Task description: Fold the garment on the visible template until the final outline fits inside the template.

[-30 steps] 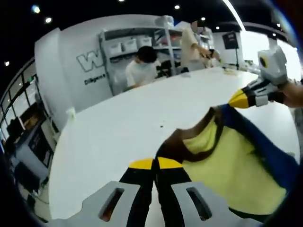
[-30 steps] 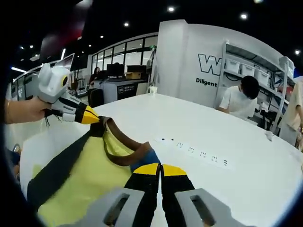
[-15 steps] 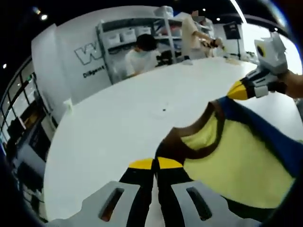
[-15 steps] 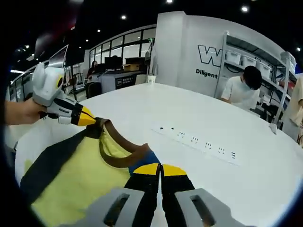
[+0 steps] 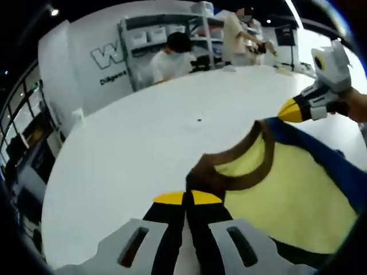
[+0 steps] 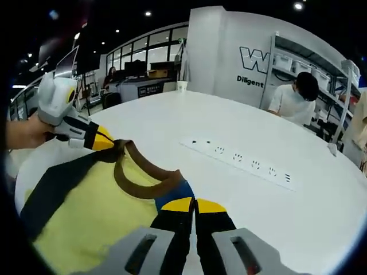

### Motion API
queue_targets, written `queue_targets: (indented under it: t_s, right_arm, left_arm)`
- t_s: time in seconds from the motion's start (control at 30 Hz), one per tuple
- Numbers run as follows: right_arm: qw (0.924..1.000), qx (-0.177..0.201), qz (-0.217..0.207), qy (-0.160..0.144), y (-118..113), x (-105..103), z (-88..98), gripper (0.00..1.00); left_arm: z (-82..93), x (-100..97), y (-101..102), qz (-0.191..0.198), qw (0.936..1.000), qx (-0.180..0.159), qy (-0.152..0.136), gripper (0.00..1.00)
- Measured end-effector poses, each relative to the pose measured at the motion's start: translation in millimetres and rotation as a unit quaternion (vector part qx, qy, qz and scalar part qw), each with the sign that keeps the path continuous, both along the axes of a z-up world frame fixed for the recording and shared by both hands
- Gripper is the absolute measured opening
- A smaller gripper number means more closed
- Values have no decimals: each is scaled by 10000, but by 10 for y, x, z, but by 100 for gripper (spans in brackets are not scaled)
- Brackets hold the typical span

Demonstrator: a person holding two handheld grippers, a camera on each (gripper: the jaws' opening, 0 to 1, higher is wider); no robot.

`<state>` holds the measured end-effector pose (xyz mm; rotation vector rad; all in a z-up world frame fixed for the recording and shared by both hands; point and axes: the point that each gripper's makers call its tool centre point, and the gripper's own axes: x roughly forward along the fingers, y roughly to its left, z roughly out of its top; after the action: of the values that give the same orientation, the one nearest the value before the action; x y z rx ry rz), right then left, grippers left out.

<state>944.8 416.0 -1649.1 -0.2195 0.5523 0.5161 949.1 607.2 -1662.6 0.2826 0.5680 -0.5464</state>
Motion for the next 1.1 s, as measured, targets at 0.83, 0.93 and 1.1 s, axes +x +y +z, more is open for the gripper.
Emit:
queue_targets:
  t_s: [0.83, 0.93, 1.1]
  right_arm:
    - [9981, 25, 526, -320, 252, -358, 476, 11]
    - [9978, 16, 574, -337, 240, -479, 557, 12]
    - [9974, -101, 655, -276, 231, -663, 583, 16]
  left_arm:
    - [646, -533, -44, -348, 9989, -97, -309, 39]
    - [716, -707, -122, -526, 9979, -134, -350, 40]
    - [749, -894, -160, -695, 9971, -122, -277, 43]
